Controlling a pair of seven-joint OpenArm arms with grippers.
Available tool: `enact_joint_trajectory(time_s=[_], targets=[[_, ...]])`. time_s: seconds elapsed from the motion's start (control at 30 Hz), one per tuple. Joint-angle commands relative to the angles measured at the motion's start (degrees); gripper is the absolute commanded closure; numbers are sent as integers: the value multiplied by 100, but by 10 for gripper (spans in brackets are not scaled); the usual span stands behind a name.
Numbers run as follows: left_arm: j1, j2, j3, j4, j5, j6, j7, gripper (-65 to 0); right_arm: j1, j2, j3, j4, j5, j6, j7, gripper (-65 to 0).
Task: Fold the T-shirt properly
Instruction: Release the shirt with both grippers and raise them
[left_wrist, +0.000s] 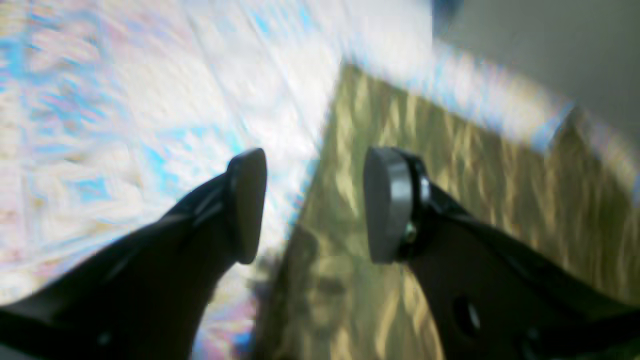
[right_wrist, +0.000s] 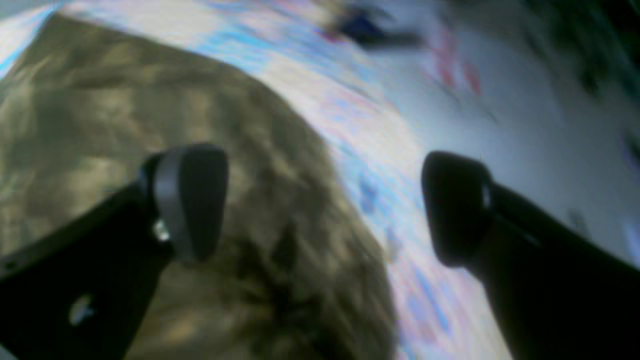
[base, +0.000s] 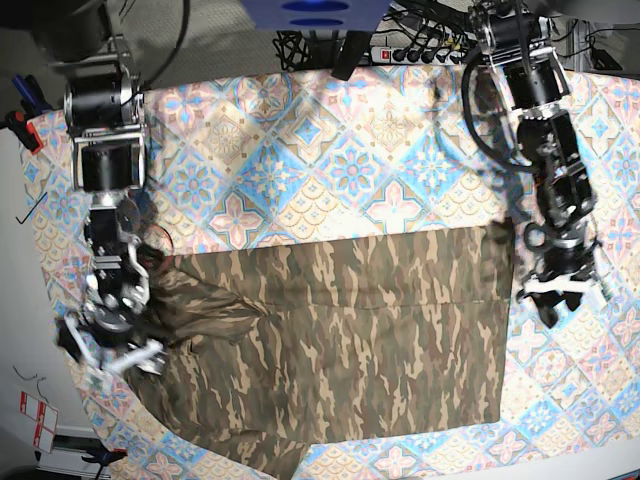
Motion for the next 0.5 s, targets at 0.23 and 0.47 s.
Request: enact_joint_trajectory(time_s=[0.23,0.47], targets=[[1032,-72,-137,293,-1128,-30,-85,-313,-796,-461,2085,861,1369,29,-958,-589],[1533,-72,-137,434,-1128,-30,-85,-312,-1051,-470,3325,738,3136,20,-1538,-532]])
